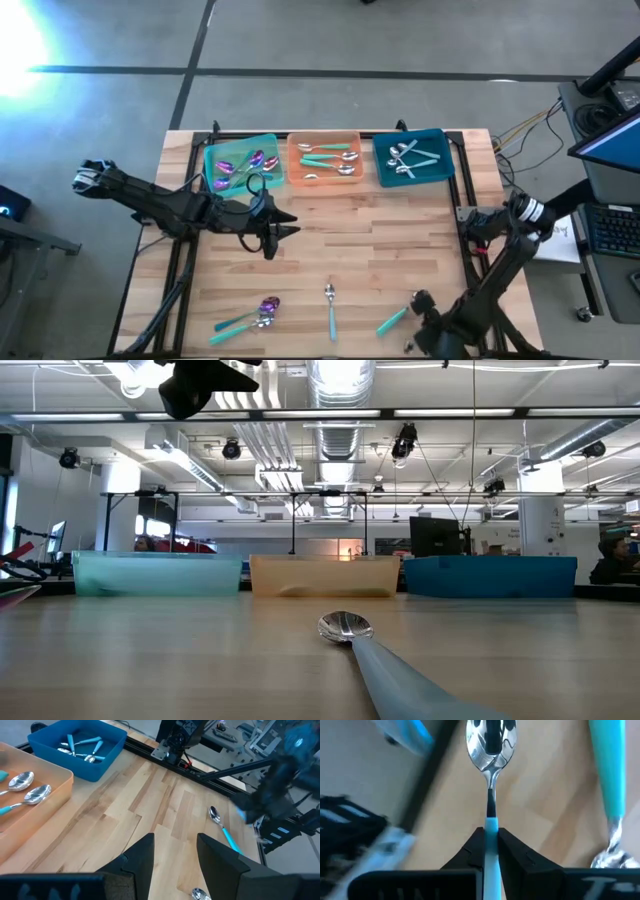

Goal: Sort silverware by color (type)
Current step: Put the light blue spoon into the blue bin

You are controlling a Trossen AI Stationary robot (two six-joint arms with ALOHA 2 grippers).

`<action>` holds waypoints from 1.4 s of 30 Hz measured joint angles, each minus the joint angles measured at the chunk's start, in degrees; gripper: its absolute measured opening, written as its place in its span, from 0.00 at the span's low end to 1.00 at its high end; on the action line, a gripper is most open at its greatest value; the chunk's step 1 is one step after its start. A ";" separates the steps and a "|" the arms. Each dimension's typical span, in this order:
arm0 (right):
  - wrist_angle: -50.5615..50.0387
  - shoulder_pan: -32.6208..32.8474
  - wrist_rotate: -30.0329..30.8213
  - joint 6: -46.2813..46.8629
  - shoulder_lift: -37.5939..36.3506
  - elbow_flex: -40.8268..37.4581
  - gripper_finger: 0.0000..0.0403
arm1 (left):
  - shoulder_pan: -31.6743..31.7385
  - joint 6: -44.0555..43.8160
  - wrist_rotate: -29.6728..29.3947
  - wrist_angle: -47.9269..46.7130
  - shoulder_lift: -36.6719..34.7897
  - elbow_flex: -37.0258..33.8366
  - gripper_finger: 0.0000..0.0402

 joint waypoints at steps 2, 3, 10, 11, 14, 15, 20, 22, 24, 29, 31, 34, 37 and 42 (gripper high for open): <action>0.09 0.25 1.64 -0.90 -1.41 1.57 0.05 | 0.01 0.00 0.00 -0.01 0.00 0.00 0.33; -0.27 0.25 3.61 -1.30 -2.00 2.23 0.05 | 0.02 0.00 0.00 -0.04 0.00 0.00 0.33; -11.38 -2.05 28.28 3.85 -7.92 6.56 0.05 | 0.02 0.74 0.00 -0.09 0.00 -0.13 0.33; -13.35 -2.79 30.48 4.04 -8.72 7.06 0.05 | 0.02 0.78 0.02 -0.07 0.02 -0.14 0.33; -18.88 -5.52 36.83 3.87 -12.19 8.55 0.05 | 0.02 0.87 0.15 -0.02 0.02 -0.20 0.33; -21.34 -6.77 39.11 3.92 -13.50 8.97 0.05 | 0.02 0.89 0.17 -0.02 0.02 -0.23 0.33; -32.97 -17.98 47.15 3.71 -20.66 9.60 0.05 | 0.02 1.88 0.17 -0.02 0.02 -0.31 0.33; -36.21 -25.07 47.27 2.50 -24.26 9.22 0.05 | 0.02 2.92 0.17 -0.02 0.02 -0.31 0.33; -37.18 -33.39 47.34 -0.57 -27.55 8.34 0.05 | 0.02 3.47 0.17 -0.02 0.02 -0.31 0.33; -35.36 -56.38 45.52 -9.87 -33.09 6.62 0.05 | 0.02 3.72 0.17 0.00 0.02 -0.31 0.33; -33.52 -65.50 43.65 -14.36 -34.02 5.95 0.05 | 0.02 3.74 0.17 0.00 0.02 -0.31 0.33; -28.70 -77.68 36.55 -21.51 -34.22 4.39 0.05 | 0.02 4.19 0.17 -0.02 0.02 -0.31 0.33; -22.51 -86.88 27.11 -27.75 -33.35 1.97 0.05 | 0.02 4.34 0.11 0.00 0.02 -0.31 0.33; -11.86 -95.09 20.94 -35.87 -30.30 -2.07 0.05 | 0.02 5.46 -1.29 -0.02 0.02 -0.31 0.33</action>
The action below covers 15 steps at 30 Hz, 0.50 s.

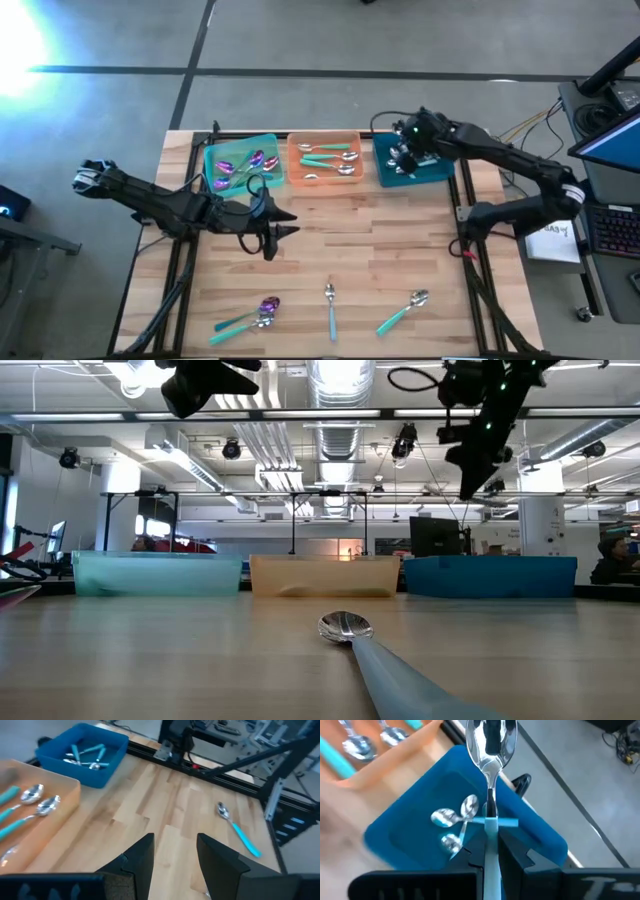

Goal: Sort silverware by color (type)
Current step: Put the light blue spoon into the blue bin

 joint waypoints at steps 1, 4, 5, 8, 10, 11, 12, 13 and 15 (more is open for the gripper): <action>1.22 -0.91 -0.14 -0.93 0.72 -0.41 0.05 | 0.00 0.00 -0.67 0.01 0.00 0.00 0.33; 1.85 -2.57 -0.14 -3.02 3.24 -1.05 0.05 | 0.00 0.00 -1.43 0.01 0.00 0.00 0.33; 1.47 -2.73 -0.14 -3.68 3.98 -1.19 0.05 | 0.02 0.00 -1.45 -0.01 0.00 0.00 0.33; 1.13 -2.72 -0.32 -4.46 5.55 -1.80 0.08 | 0.00 0.00 -1.56 0.00 0.00 0.00 0.33; 1.11 -2.72 -0.34 -4.61 6.34 -2.25 0.11 | 0.00 0.00 -1.56 -0.01 0.00 0.00 0.33; 1.17 -2.73 -0.32 -4.70 6.74 -2.45 0.12 | 0.00 0.00 -1.56 -0.01 0.00 0.00 0.33; 1.17 -2.73 -0.30 -4.89 7.05 -2.65 0.12 | 0.00 0.00 -1.56 -0.01 0.00 0.00 0.33; 1.16 -2.76 -0.30 -4.94 7.27 -2.90 0.13 | 0.00 0.00 -1.56 -0.01 0.00 0.00 0.33; 1.17 -2.73 -0.30 -4.89 7.51 -3.13 0.14 | 0.00 0.00 -1.56 -0.01 0.00 0.00 0.33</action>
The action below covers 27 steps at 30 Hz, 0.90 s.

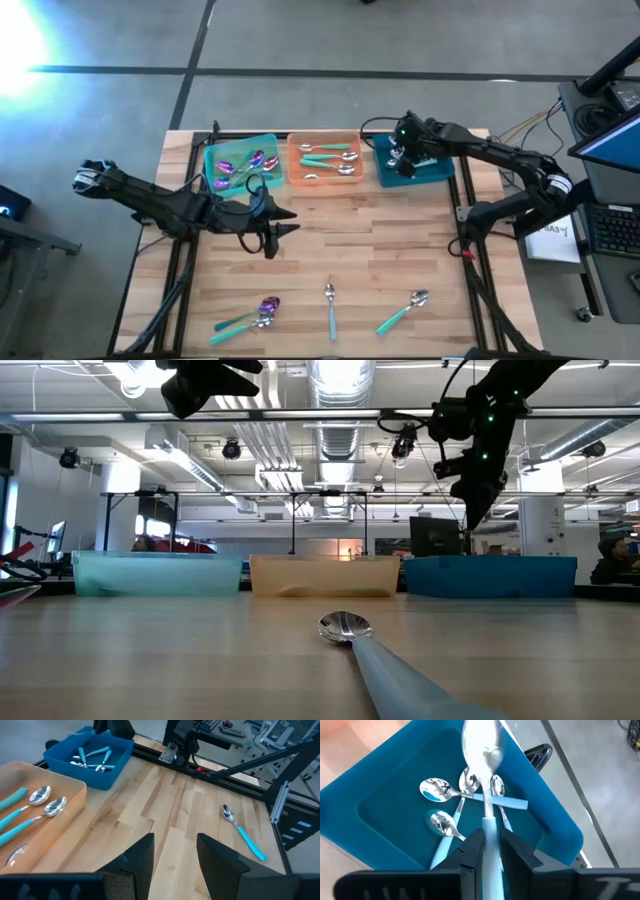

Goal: Sort silverware by color (type)
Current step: Put the light blue spoon into the blue bin, then put the green spoon into the orange bin

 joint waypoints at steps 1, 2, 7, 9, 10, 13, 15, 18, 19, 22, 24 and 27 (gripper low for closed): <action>0.03 0.00 0.00 -0.01 0.00 -0.08 0.15 | 0.00 0.00 0.00 0.00 0.00 0.00 0.33; -0.03 0.00 0.00 -0.15 -0.03 -0.10 0.15 | 0.00 0.00 0.00 -0.05 0.00 0.00 0.33; 0.09 0.00 0.00 -0.44 -0.17 -0.12 0.22 | 0.00 0.00 0.00 -0.66 0.00 0.00 0.33; -0.43 0.04 -0.83 -0.09 -0.19 -0.12 0.25 | 0.00 -0.01 0.00 -0.81 0.00 0.00 0.33; -1.06 0.11 -2.62 1.00 -0.28 -0.12 0.25 | 0.00 -0.02 0.00 -0.81 0.00 0.00 0.33; -4.15 0.93 -14.09 4.69 -0.39 -0.12 0.25 | 0.00 -0.52 0.00 -0.88 0.00 0.00 0.33; -6.25 2.49 -22.39 5.98 -0.51 -0.17 0.24 | 0.00 -1.30 0.00 -1.53 0.00 0.00 0.33; -8.08 7.48 -30.47 6.05 -0.95 -0.67 0.22 | 0.00 -1.75 0.47 -2.71 0.00 0.00 0.33; -8.37 9.85 -31.98 6.09 -1.02 -0.94 0.21 | 0.00 -1.94 0.64 -2.93 0.00 0.00 0.33; -8.42 18.49 -32.83 7.09 -1.03 -1.50 0.18 | 0.00 -2.25 1.53 -2.94 0.00 -0.07 0.33; -8.27 24.76 -32.80 7.96 -0.83 -1.77 0.17 | 0.00 -2.25 1.56 -2.93 0.00 -0.07 0.33; -7.71 34.09 -31.97 11.11 -0.26 -1.92 0.16 | 0.00 -2.25 1.61 -2.93 0.00 -0.07 0.33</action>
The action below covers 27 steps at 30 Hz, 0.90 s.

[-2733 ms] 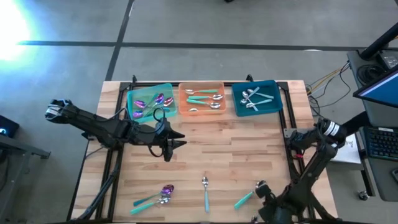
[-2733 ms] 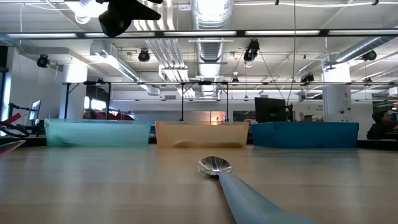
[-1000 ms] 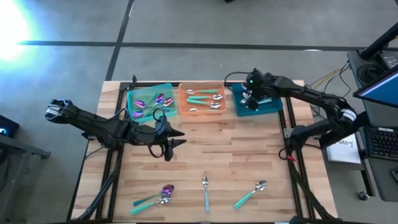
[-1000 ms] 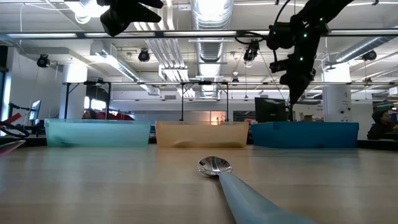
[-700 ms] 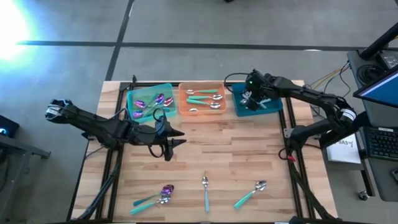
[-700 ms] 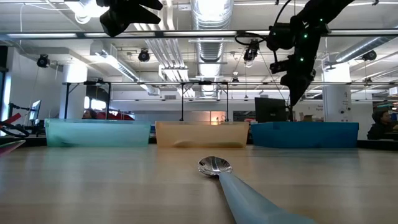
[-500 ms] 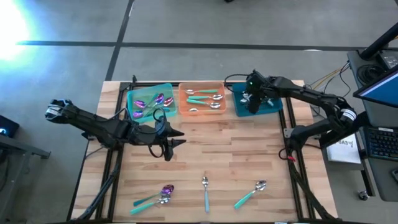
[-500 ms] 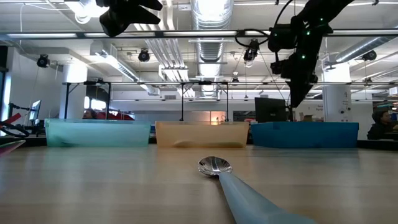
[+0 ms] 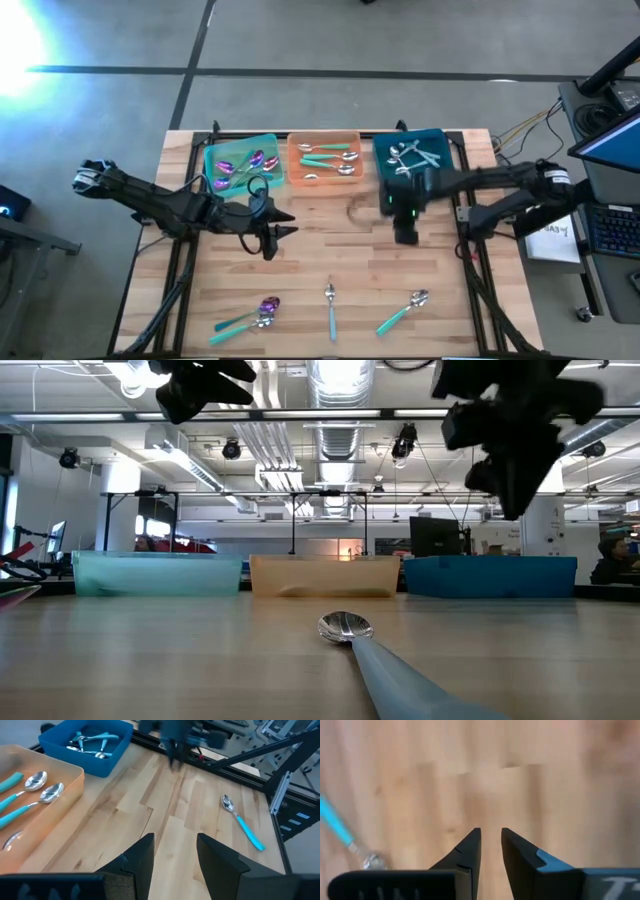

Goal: Sort silverware by color (type)
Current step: Put the green spoon into the orange bin

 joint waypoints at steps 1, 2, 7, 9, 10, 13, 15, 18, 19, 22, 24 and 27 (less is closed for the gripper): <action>0.31 3.08 1.01 1.68 0.18 0.00 0.16 | -0.04 0.00 0.32 0.00 0.00 0.00 0.33; 0.99 6.01 2.52 3.64 0.19 0.00 0.16 | -0.04 0.00 0.53 0.00 0.00 0.00 0.33; 2.95 18.33 11.25 14.54 0.19 0.00 0.18 | -1.37 -2.31 1.84 0.27 2.50 -0.04 0.33; 2.98 22.55 13.13 18.79 0.19 0.00 0.19 | -2.26 -3.65 1.86 1.16 4.86 -0.04 0.33; 2.93 24.43 13.84 20.47 0.19 0.00 0.19 | -2.84 -4.37 1.86 1.29 6.17 -0.04 0.33; 3.07 30.10 15.65 23.89 0.19 0.00 0.18 | -4.79 -6.44 1.88 1.41 10.26 0.13 0.33; 3.43 33.39 16.61 25.47 0.19 0.00 0.17 | -6.41 -8.45 1.88 0.37 12.71 0.77 0.33; 4.87 37.27 17.64 29.01 0.19 0.00 0.17 | -9.54 -12.34 1.90 -2.20 15.46 2.35 0.33; 5.77 38.29 17.74 30.44 0.19 0.00 0.17 | -10.66 -13.67 1.88 -3.42 16.36 3.00 0.33; 8.24 40.76 18.55 34.16 0.19 0.00 0.17 | -14.48 -18.20 1.89 -6.95 18.78 5.39 0.33; 9.62 42.23 19.52 35.05 0.19 -0.01 0.17 | -17.64 -21.06 1.94 -9.76 20.48 7.50 0.33; 10.98 43.90 21.57 35.12 0.19 -0.03 0.17 | -22.65 -26.78 4.03 -15.65 23.54 10.66 0.33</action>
